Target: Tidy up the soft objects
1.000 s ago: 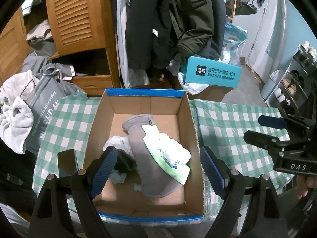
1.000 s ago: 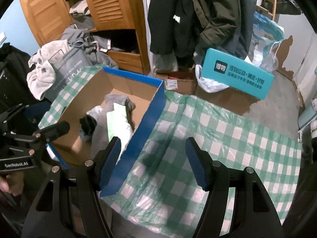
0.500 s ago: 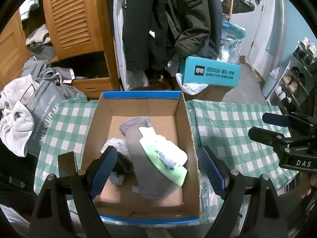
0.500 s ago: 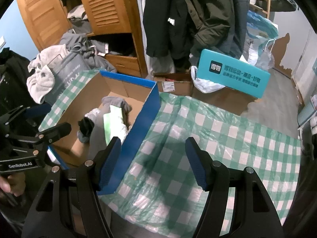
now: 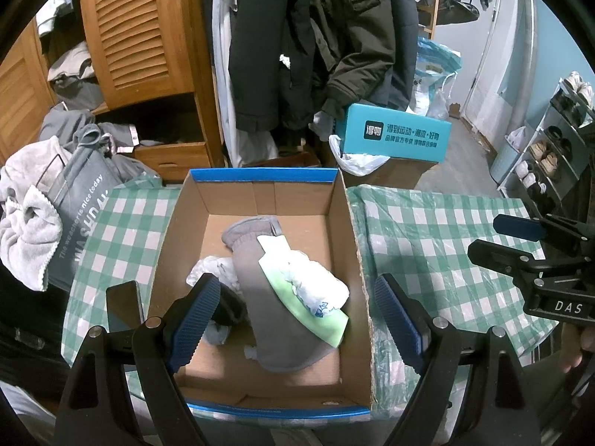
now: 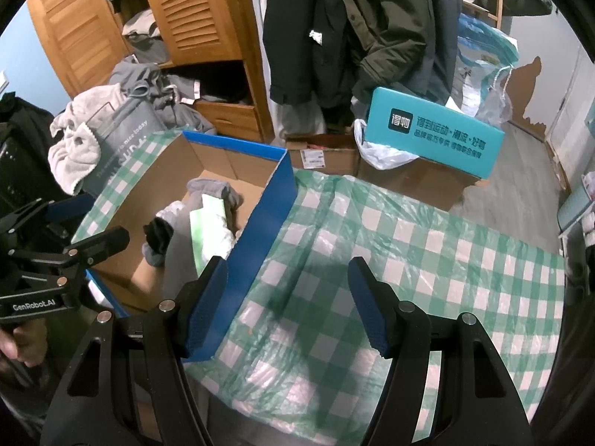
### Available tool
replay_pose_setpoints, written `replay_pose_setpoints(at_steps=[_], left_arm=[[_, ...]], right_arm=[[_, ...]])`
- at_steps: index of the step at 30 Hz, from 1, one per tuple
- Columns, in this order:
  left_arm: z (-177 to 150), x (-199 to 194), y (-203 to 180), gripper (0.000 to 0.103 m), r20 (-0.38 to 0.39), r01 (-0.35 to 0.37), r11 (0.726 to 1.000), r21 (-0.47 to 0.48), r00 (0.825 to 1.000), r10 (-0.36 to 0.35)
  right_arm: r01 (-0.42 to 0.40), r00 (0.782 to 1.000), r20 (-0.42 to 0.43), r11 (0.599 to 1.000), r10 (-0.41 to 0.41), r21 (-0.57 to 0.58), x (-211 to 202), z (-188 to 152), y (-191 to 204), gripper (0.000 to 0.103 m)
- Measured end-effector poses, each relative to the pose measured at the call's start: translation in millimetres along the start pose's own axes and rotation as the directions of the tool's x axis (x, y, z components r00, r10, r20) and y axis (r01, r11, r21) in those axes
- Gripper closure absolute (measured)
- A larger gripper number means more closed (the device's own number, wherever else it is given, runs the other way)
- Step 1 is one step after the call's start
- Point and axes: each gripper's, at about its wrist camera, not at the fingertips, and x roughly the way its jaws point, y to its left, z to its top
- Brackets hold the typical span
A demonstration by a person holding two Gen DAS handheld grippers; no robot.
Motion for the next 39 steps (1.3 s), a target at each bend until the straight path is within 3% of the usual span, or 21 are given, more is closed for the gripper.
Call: replay_pose_setpoints(at_steps=[39], left_arm=[[-9.7,-1.1,3.2,0.016,0.000,-0.015,0.999,-0.037,1.000,0.015]], right_arm=[[0.001,1.000,-0.003,1.000,-0.001,0.002,-0.5,0.1,-4.1,0.036]])
